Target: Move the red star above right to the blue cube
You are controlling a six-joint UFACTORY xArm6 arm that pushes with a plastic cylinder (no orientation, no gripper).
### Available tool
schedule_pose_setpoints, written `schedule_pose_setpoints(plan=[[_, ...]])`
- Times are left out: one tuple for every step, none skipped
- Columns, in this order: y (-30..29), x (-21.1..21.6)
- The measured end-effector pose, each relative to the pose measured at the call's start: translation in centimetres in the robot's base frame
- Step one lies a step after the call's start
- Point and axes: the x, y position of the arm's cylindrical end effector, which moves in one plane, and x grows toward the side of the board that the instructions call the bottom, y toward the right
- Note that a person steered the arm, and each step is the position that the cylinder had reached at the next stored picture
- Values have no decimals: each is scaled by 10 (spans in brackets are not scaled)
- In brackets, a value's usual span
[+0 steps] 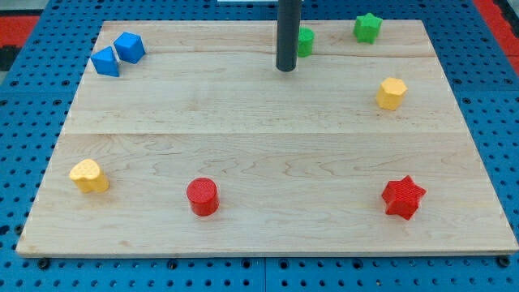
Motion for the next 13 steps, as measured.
schedule_pose_setpoints(plan=[[0,55],[48,136],[170,173],[197,232],[160,265],[80,222],[20,166],[58,202],[75,225],[81,177],[13,128],[-5,88],[-3,129]])
